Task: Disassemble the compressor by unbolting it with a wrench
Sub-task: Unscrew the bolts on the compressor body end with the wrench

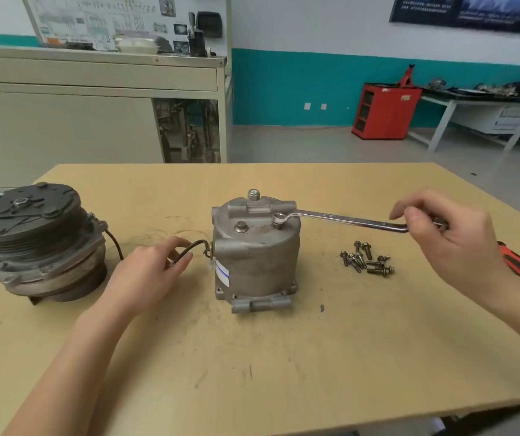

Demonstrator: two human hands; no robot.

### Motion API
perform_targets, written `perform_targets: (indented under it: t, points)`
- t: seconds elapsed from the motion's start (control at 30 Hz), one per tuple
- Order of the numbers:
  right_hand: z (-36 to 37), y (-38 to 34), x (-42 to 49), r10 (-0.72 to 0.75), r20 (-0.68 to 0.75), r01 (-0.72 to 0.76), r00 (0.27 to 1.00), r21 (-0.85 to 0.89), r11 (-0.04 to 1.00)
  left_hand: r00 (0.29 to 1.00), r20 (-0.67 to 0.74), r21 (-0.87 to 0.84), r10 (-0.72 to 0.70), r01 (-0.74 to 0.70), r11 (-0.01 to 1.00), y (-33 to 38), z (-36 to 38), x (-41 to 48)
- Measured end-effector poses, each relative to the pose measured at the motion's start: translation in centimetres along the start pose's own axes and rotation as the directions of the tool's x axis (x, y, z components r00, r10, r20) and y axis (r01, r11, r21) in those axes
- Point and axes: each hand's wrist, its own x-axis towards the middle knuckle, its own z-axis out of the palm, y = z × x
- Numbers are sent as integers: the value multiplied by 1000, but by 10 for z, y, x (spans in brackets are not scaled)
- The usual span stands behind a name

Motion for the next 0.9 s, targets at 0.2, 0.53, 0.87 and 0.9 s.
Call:
perform_targets:
  t: [0.2,0.53,0.87,0.9]
  points:
    - [59,70,103,503,183,-519,845,47,854,998,55,34,-15,13,999,-1,0,2]
    - [186,-76,203,-158,567,410,808,-349,843,990,131,64,-43,34,997,-2,-1,2]
    - [82,-122,28,-739,434,856,515,-218,468,983,165,116,-83,64,991,-5,2,3]
    - [64,-105,17,-778,316,840,543,-211,501,987,150,80,-62,50,996,-4,0,1]
